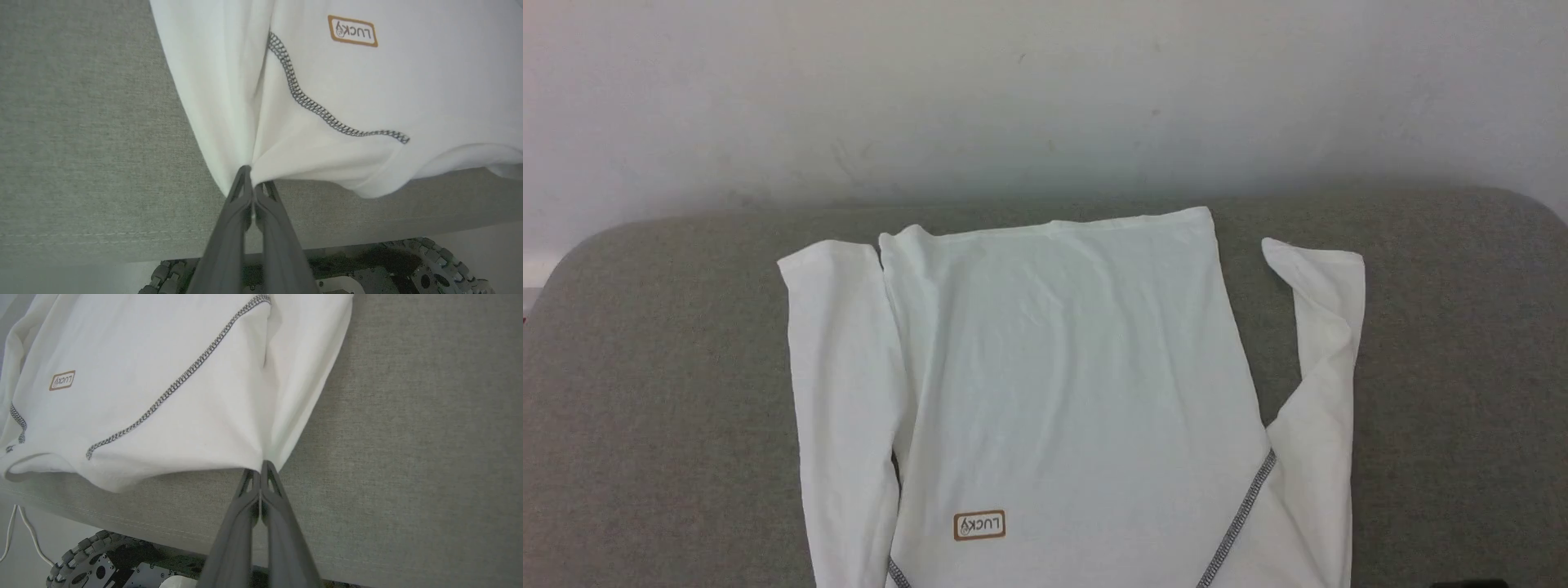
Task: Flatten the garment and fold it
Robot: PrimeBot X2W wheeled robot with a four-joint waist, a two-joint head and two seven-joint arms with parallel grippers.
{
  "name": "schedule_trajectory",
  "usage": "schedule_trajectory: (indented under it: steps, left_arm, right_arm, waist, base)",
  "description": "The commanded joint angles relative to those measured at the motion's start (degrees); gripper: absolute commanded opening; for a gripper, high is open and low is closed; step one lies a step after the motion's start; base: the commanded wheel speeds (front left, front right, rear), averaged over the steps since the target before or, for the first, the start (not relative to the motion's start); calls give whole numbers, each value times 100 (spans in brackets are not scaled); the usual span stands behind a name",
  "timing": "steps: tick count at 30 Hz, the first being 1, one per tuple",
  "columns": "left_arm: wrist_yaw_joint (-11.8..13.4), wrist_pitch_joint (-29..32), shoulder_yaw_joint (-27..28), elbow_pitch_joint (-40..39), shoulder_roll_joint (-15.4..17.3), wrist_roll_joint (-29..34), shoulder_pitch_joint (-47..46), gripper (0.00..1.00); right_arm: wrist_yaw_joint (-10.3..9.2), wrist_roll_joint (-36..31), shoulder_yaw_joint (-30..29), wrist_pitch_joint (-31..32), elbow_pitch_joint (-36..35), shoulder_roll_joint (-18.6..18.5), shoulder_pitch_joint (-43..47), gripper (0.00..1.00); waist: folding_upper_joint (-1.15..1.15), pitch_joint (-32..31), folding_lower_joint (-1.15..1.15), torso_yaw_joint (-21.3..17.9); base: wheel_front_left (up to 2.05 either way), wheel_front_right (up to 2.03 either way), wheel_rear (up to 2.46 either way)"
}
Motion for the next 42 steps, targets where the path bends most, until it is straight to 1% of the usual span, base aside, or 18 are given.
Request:
schedule_trajectory:
  steps: [1,2,3,7,11,13,15,18,20,24,28,34,37,38,40,42]
  left_arm:
    - [-43,-101,5,10,-17,-39,-102,28]
    - [-63,-206,11,44,-55,-16,-175,77]
    - [-86,-280,6,80,-109,-27,-236,100]
    - [-91,-784,204,52,-311,-73,-458,100]
    - [-53,-1558,671,-189,-377,-13,-778,100]
    - [-65,-1891,872,-225,-310,104,-1038,100]
    - [-87,-2093,1043,-189,-278,117,-1370,100]
    - [-139,-2175,1250,26,-163,98,-2041,100]
    - [-238,-2150,1375,260,-67,1,-2588,100]
    - [-487,-1828,1528,880,181,-285,-3716,100]
    - [-711,-1293,1573,1611,581,-450,-4782,100]
    - [-1012,-125,1443,2723,1019,-790,-6068,100]
    - [-1075,536,1392,3234,1180,-990,-6477,100]
    - [-1075,536,1392,3234,1180,-990,-6477,100]
    - [-1055,872,1417,3518,1268,-1115,-6656,100]
    - [-1063,1084,1464,3751,1357,-1217,-6784,100]
  right_arm:
    - [-12,-36,8,-10,-77,56,-11,45]
    - [-12,-42,41,-39,-111,82,-41,100]
    - [-12,-53,65,-113,-157,100,-89,100]
    - [-12,-91,138,-573,-415,133,-324,100]
    - [-12,-222,25,-1220,-672,228,-633,100]
    - [-12,-283,-85,-1461,-747,314,-799,100]
    - [-12,-361,-158,-1642,-826,370,-1019,100]
    - [-12,-434,-229,-1793,-913,417,-1414,100]
    - [-12,-452,-232,-1826,-938,417,-1693,100]
    - [-12,-470,-160,-1857,-928,318,-2190,100]
    - [-12,-430,-84,-1899,-875,206,-2576,100]
    - [-12,-321,96,-1947,-720,100,-2932,100]
    - [-12,-266,194,-1974,-634,57,-3044,100]
    - [-12,-266,194,-1974,-634,57,-3044,100]
    - [-12,-202,263,-1980,-574,42,-3099,100]
    - [-12,-105,305,-1994,-515,45,-3146,100]
  waist:
    - [0,28,1,9]
    - [0,36,1,5]
    - [0,41,1,2]
    - [0,80,1,-29]
    - [0,210,1,-66]
    - [0,325,1,-63]
    - [0,479,1,-89]
    - [0,826,1,-153]
    - [0,1083,1,-200]
    - [0,1594,1,-322]
    - [0,2035,1,-470]
    - [0,2517,1,-706]
    - [0,2689,1,-845]
    - [0,2689,1,-845]
    - [0,2792,1,-950]
    - [0,2887,1,-1050]
  base:
    - [0,0,0]
    - [0,0,0]
    - [0,0,0]
    - [0,0,0]
    - [0,0,0]
    - [0,0,0]
    - [0,0,0]
    - [0,0,0]
    - [0,0,0]
    - [0,0,0]
    - [0,0,0]
    - [0,0,0]
    - [0,0,0]
    - [0,0,0]
    - [0,0,0]
    - [0,0,0]
